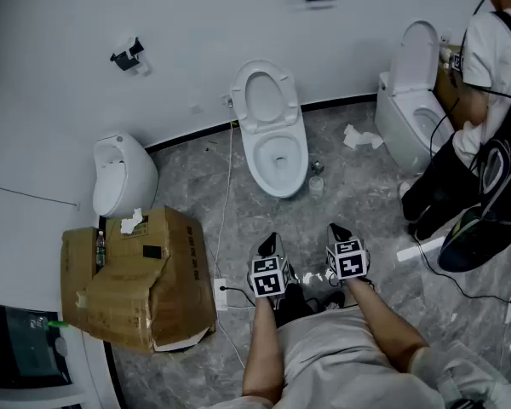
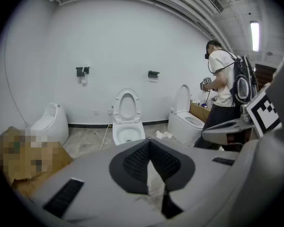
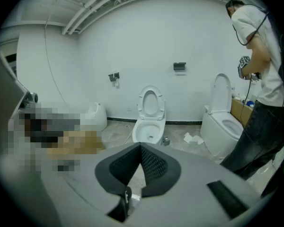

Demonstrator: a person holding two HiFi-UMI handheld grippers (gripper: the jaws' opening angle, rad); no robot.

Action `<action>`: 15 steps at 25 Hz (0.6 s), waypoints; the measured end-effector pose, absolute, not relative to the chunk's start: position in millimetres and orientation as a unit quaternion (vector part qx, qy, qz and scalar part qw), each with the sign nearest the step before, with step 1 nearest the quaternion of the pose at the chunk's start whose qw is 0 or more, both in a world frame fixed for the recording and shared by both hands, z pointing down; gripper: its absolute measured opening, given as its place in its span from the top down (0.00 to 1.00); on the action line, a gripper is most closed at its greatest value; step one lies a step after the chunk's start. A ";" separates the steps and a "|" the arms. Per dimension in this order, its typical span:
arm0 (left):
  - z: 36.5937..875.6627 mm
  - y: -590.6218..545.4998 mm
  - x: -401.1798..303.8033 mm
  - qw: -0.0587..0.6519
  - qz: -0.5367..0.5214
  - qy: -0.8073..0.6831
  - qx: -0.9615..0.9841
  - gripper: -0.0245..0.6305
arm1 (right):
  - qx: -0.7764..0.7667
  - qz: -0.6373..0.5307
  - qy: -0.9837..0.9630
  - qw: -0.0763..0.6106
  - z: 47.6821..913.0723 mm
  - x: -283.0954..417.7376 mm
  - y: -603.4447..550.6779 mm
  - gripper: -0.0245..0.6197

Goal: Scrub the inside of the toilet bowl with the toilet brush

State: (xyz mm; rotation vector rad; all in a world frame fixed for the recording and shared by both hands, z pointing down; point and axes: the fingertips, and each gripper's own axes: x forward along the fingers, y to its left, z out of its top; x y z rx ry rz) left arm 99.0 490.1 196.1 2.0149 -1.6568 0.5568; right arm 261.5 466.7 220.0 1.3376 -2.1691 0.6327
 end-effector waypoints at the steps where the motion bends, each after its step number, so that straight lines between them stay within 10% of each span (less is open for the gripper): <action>1: 192.8 479.1 96.8 0.237 0.200 -0.605 0.733 0.93 | 0.492 0.233 -0.799 0.256 216.9 260.8 456.4 0.95; 15: 194.8 364.8 48.0 0.277 0.130 -0.579 0.755 0.93 | 0.524 0.259 -0.779 0.227 227.5 229.2 361.6 0.94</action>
